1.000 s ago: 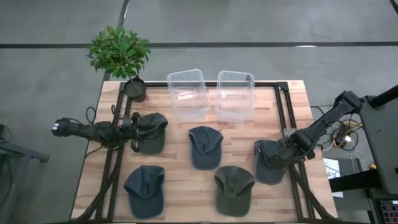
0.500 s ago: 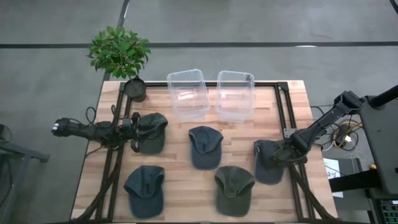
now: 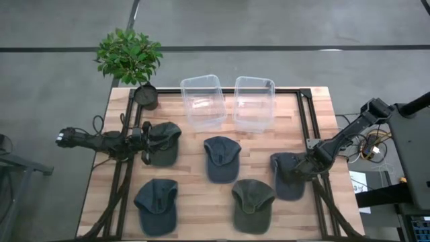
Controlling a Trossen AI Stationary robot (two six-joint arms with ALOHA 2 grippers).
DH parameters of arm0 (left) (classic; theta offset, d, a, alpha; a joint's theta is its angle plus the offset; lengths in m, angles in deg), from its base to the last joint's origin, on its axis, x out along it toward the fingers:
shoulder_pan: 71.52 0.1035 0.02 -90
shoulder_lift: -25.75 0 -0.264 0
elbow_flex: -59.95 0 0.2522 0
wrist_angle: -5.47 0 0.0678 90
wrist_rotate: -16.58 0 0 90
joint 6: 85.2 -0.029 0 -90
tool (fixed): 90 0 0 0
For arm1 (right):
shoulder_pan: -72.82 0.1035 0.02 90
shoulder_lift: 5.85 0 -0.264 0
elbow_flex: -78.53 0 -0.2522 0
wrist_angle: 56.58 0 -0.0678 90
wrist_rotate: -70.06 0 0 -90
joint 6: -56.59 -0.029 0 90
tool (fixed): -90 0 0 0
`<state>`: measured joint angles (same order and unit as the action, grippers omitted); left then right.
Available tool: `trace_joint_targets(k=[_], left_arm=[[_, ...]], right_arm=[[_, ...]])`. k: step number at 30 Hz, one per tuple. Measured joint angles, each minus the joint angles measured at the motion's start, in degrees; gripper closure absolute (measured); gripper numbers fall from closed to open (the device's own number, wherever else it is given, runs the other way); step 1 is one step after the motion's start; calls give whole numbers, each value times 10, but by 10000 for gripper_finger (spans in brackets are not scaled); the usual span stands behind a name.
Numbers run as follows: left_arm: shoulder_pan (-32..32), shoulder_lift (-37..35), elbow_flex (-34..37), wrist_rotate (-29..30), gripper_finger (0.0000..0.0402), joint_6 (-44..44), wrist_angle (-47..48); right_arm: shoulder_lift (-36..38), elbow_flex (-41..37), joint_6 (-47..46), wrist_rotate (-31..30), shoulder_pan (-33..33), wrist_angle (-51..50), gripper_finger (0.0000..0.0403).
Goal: Pick & Place hat
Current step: Put the top right blue cap into the left transparent bin
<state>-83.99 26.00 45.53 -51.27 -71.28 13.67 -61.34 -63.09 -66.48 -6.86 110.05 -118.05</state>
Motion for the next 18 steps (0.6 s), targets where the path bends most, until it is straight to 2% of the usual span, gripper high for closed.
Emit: trace_joint_targets(k=[6, 12, 18], left_arm=[[0, 0, 0, 0, 294, 0, 0], [0, 0, 0, 0, 294, 16, 0], [0, 0, 0, 0, 294, 83, 0]], right_arm=[[1, 22, -1, -26, 0, -30, 383], [0, 94, 0, -42, 0, -145, 389], [3, 229, 8, -96, 0, -258, 390]])
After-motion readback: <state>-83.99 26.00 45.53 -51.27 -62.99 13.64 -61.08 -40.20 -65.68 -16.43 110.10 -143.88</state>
